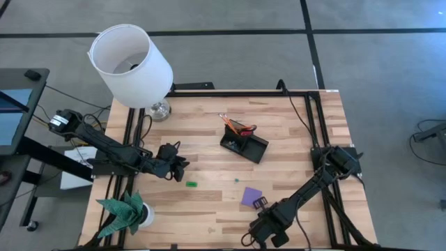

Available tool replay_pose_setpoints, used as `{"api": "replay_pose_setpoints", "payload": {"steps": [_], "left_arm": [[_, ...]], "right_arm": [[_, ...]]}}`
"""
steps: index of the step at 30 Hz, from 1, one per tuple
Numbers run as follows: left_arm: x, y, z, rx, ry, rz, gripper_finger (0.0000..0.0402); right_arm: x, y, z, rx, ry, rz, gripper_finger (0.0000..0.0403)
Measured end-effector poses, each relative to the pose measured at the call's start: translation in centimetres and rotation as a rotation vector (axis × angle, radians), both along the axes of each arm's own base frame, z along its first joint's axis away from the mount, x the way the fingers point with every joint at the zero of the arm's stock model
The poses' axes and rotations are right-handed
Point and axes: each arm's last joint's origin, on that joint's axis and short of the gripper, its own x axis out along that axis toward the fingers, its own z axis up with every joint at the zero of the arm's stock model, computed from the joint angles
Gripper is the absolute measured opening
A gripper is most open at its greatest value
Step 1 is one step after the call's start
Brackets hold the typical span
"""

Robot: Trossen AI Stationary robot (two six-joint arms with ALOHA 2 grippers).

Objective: Pick and place office supplies into organizer
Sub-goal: Put the right yellow binder clip into the black desk organizer

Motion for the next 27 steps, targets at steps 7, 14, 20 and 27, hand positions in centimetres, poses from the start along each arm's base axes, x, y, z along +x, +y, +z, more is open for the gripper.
{"api": "replay_pose_setpoints", "payload": {"steps": [7,14,20,27], "left_arm": [[0.0,0.0,0.0,-0.004,0.001,0.002,0.0128],[0.0,0.0,0.0,-0.007,0.000,0.004,0.0128],[0.0,0.0,0.0,-0.003,-0.002,0.009,0.0128],[0.0,0.0,0.0,-0.002,-0.002,0.008,0.0128]], "right_arm": [[0.9,-0.5,0.5,0.015,0.023,-0.036,0.0029],[3.1,-2.2,2.2,-0.028,0.030,-0.126,0.0041],[4.3,-5.0,3.2,-0.149,0.048,-0.082,0.0037],[6.6,-11.3,4.9,-0.387,0.083,-0.054,0.0042]]}}
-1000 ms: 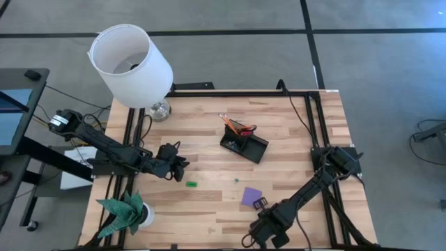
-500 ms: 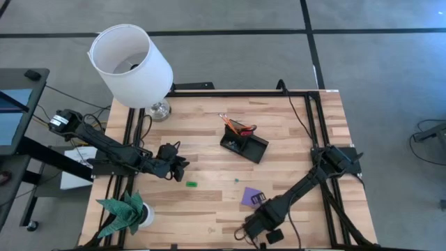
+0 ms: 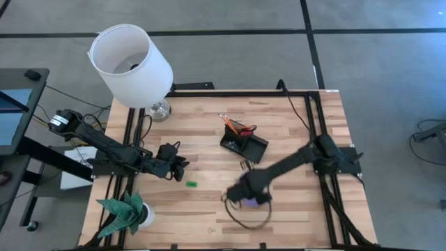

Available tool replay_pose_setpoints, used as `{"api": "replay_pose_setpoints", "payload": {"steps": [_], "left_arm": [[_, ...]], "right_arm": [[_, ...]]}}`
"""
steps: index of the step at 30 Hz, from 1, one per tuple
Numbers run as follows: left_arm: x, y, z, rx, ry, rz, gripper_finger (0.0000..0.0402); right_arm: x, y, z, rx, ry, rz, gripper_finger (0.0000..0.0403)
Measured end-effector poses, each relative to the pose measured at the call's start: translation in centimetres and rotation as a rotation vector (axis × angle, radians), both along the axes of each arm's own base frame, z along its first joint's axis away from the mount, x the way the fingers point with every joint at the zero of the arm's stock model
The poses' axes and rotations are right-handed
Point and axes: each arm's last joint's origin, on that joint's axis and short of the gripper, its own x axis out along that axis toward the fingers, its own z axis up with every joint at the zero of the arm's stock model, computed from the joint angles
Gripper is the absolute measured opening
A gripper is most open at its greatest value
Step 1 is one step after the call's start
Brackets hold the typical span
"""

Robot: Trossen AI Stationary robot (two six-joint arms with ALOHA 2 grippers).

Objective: Pick and place office supplies into organizer
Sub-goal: Put the right yellow binder clip into the black desk organizer

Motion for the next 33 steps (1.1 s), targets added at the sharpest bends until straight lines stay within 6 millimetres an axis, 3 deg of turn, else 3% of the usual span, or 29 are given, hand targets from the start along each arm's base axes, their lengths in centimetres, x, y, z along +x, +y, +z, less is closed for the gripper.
{"api": "replay_pose_setpoints", "payload": {"steps": [8,12,15,20,26,33], "left_arm": [[-0.1,0.0,-0.1,0.011,0.013,-0.005,0.0128],[-0.1,0.0,-0.1,0.013,0.017,-0.006,0.0128],[-0.2,0.1,-0.2,0.019,0.029,-0.006,0.0128],[-0.5,0.1,-0.5,0.026,0.069,-0.005,0.0128],[-0.6,0.1,-0.6,0.032,0.085,-0.004,0.0128],[-0.6,0.1,-0.6,0.016,0.080,0.009,0.0128]], "right_arm": [[4.0,-9.0,2.4,-0.188,-0.093,0.007,0.0041],[5.8,-13.4,3.0,-0.173,-0.203,-0.078,0.0044],[6.1,-15.4,3.1,-0.144,-0.215,-0.103,0.0045],[6.4,-16.1,3.1,-0.125,-0.238,-0.121,0.0042],[7.1,-15.1,3.0,-0.062,-0.308,-0.107,0.0045],[7.4,-14.9,0.7,-0.127,-0.235,-0.126,0.0047]]}}
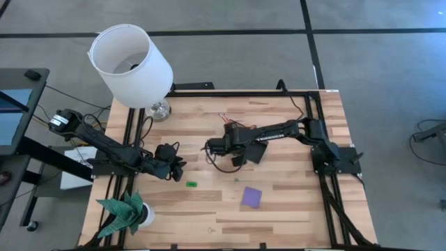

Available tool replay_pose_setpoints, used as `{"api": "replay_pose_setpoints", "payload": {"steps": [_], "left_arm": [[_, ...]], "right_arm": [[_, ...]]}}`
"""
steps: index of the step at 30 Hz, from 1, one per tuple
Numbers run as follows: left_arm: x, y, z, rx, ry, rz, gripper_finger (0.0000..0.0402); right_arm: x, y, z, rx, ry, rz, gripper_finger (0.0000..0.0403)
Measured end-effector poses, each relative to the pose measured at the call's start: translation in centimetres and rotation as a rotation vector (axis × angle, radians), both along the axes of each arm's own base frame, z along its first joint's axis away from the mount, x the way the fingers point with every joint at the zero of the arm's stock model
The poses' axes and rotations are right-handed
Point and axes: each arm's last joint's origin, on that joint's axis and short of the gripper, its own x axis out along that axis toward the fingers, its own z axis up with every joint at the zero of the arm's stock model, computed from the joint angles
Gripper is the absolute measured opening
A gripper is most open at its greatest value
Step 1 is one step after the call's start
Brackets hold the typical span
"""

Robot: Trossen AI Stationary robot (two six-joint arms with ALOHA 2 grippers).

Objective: Pick and place office supplies into organizer
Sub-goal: Put the right yellow binder clip into the black desk organizer, then put the green binder clip into the black desk organizer

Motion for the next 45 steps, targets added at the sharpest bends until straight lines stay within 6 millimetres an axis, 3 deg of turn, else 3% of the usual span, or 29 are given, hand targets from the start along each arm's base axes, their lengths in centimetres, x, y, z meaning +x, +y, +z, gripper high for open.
{"api": "replay_pose_setpoints", "payload": {"steps": [4,11,27,35,39,45], "left_arm": [[0.0,0.0,0.0,-0.002,0.000,0.001,0.0128],[0.0,0.0,0.0,-0.002,0.000,0.001,0.0128],[0.0,0.0,0.0,-0.003,-0.001,0.001,0.0128],[0.1,0.0,0.1,-0.023,-0.017,0.018,0.0128],[0.0,0.0,0.0,-0.034,-0.019,0.029,0.0128],[0.0,0.0,0.0,-0.033,-0.016,0.029,0.0128]], "right_arm": [[0.3,-0.2,-1.6,-0.079,0.057,0.022,0.0050],[0.1,-0.1,-3.0,-0.053,0.122,0.035,0.0059],[-0.3,0.4,-2.1,-0.070,0.132,0.049,0.0193],[-2.1,3.9,2.5,-0.101,0.024,0.011,0.0191],[-3.3,6.9,4.7,0.005,-0.062,-0.008,0.0179],[-3.7,12.5,4.5,0.246,-0.066,0.242,0.0165]]}}
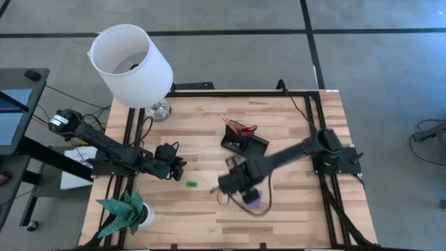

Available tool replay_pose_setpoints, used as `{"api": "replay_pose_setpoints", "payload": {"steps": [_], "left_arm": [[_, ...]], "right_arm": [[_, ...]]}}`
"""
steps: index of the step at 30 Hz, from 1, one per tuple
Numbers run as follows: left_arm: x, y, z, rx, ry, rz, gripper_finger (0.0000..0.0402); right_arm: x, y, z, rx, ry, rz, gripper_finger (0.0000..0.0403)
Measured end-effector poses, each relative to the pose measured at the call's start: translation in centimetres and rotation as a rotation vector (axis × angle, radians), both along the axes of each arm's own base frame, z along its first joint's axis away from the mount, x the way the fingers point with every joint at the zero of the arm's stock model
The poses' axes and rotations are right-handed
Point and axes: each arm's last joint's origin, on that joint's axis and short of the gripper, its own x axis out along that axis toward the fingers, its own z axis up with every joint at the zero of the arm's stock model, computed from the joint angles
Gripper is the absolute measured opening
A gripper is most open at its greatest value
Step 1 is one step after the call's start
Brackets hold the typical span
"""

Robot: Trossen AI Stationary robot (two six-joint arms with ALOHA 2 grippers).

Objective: Pick and place office supplies into organizer
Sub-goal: Put the green binder clip into the black desk organizer

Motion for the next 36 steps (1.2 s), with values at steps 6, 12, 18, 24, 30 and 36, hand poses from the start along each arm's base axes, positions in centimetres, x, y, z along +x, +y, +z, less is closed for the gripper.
{"api": "replay_pose_setpoints", "payload": {"steps": [6,12,18,24,30,36], "left_arm": [[0.0,0.0,0.0,0.000,0.002,-0.001,0.0128],[0.0,0.0,0.0,0.002,0.004,-0.001,0.0128],[0.0,0.0,0.0,0.002,0.005,-0.001,0.0128],[0.0,0.0,0.0,0.002,0.006,-0.002,0.0128],[0.0,0.0,0.0,0.003,0.006,-0.001,0.0128],[0.0,0.0,0.0,0.003,0.006,-0.002,0.0128]], "right_arm": [[-0.8,3.8,-3.3,-0.136,0.093,0.237,0.0165],[-0.3,4.7,-6.0,-0.290,0.128,0.373,0.0166],[0.2,3.0,-8.8,-0.328,0.281,0.421,0.0155],[1.0,1.4,-8.9,-0.318,0.277,0.388,0.0132],[1.5,0.8,-9.0,-0.238,0.266,0.413,0.0126],[1.3,1.8,-9.6,-0.290,0.295,0.539,0.0145]]}}
